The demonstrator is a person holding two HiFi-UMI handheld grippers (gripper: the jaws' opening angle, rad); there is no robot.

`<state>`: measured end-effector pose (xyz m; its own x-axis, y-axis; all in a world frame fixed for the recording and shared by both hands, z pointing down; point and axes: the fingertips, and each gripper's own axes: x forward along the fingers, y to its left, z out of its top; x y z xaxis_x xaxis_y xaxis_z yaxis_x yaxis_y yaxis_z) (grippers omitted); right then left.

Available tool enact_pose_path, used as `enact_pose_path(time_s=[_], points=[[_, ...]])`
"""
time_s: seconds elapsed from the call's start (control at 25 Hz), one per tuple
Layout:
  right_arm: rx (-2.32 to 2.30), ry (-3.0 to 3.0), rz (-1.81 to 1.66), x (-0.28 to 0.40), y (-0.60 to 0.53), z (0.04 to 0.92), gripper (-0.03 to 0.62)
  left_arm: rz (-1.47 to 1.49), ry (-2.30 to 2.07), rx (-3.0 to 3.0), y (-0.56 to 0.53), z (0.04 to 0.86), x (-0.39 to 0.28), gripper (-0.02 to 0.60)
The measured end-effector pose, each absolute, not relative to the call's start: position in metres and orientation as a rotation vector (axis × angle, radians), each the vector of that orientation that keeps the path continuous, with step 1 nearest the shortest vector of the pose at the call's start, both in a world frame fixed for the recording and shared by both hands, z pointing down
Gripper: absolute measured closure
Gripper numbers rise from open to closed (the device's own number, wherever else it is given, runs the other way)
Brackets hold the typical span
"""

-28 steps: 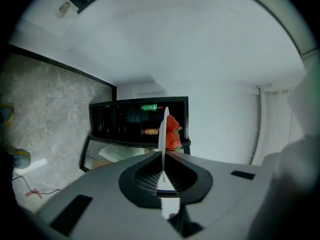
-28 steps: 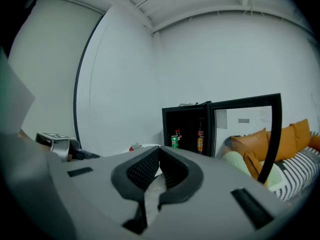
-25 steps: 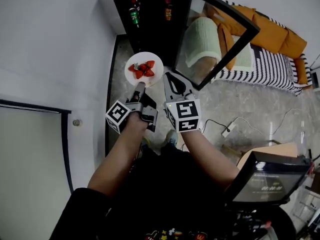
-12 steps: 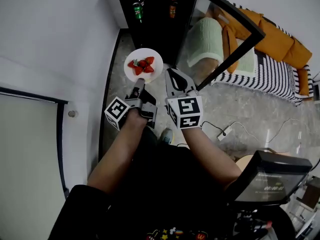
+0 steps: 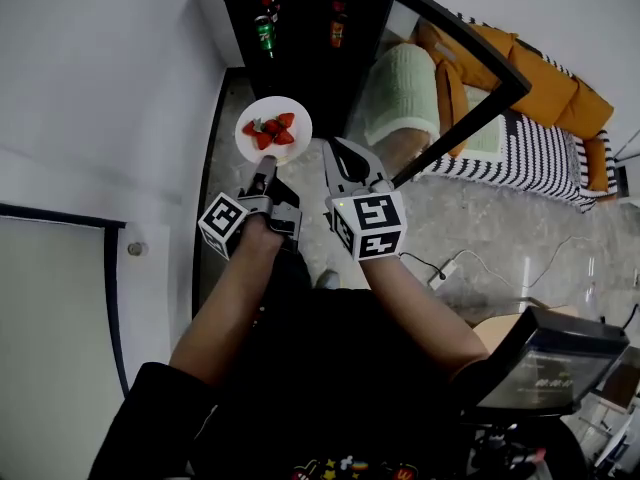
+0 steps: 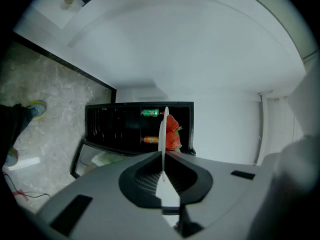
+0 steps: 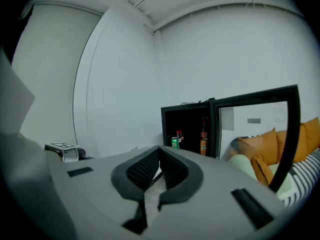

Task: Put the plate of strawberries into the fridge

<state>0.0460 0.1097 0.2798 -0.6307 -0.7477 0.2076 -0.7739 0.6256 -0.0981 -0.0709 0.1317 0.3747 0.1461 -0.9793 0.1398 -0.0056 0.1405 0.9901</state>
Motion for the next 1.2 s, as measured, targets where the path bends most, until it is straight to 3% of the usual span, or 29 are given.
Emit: enact_pose_path(time_s=[0.16, 0.72, 1.2], points=[[1.301, -2.665, 0.286, 0.021, 0.064, 0.281, 0.588, -0.975, -1.135, 1.176, 0.082, 0.371, -0.093, 0.565], [1.333, -2.644, 0.263, 0.015, 0.069, 0.287, 0.588, -0.948, -1.099, 1.225, 0.08, 0.367, -0.092, 0.565], [1.457, -2.491, 0.302, -0.04, -0.023, 0.296, 0.588, -0.812, -0.978, 1.238, -0.03, 0.375, -0.137, 0.565]])
